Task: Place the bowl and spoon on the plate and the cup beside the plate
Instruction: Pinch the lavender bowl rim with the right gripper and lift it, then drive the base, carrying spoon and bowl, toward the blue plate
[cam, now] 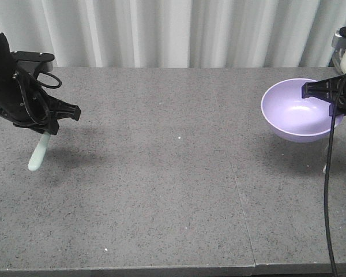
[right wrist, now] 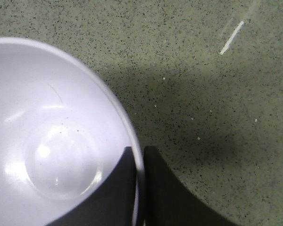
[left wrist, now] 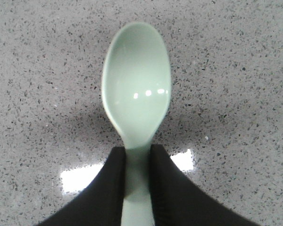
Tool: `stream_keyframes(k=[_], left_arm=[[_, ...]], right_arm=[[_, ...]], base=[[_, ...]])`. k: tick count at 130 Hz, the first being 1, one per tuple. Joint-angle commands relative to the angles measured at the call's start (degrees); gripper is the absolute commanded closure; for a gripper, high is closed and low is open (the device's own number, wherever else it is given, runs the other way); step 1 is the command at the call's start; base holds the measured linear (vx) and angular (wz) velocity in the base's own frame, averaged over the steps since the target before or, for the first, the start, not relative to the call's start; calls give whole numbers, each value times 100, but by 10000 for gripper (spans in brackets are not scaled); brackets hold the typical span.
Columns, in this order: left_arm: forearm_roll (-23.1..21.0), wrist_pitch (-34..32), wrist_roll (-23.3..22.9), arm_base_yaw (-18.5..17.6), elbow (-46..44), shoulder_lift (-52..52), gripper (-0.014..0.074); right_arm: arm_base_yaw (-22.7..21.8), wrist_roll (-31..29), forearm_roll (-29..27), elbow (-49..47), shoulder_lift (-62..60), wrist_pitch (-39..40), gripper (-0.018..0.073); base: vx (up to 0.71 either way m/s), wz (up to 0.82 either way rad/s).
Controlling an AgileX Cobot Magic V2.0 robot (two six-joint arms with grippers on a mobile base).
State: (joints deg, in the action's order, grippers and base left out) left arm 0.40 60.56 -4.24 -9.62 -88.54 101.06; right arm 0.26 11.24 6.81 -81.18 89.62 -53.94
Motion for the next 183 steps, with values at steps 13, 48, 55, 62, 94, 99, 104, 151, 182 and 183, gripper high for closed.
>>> stream_keyframes(k=[13, 48, 55, 62, 94, 99, 104, 151, 182, 183], left_arm=[[-40, -210, -5, -40, -133, -290, 604], [-40, -210, -5, -40, -133, -290, 604], [-40, -210, -5, -40, -133, -290, 604], [-40, -210, -5, -40, -133, -290, 604], [-40, -210, -5, -40, -133, -290, 604], [-40, -210, -5, -40, -133, -290, 604], [-40, -210, -5, -40, -133, -290, 604], [-40, -210, -5, -40, -133, -290, 604], [-40, -210, -5, -40, -133, -290, 604], [-40, -210, -5, -40, -133, -290, 604]], right_arm=[[-34, -38, 99, -141, -255, 266, 564], [-34, -38, 105, -141, -255, 259, 564], [-34, -38, 100, -141, -255, 266, 564], [-34, -38, 100, -141, -255, 267, 564], [-34, -38, 100, -141, -255, 267, 564], [-34, -38, 100, -141, -255, 267, 564], [-34, -38, 100, -141, -255, 267, 564], [-34, -38, 100, -141, -255, 267, 564], [-34, -38, 100, -141, -255, 267, 564], [-34, -38, 100, -141, -255, 267, 564]], base=[[0, 0], [0, 0], [0, 0], [0, -1], [-1, -6], [-1, -10], [-1, -11], [0, -19], [1, -35], [1, -39]])
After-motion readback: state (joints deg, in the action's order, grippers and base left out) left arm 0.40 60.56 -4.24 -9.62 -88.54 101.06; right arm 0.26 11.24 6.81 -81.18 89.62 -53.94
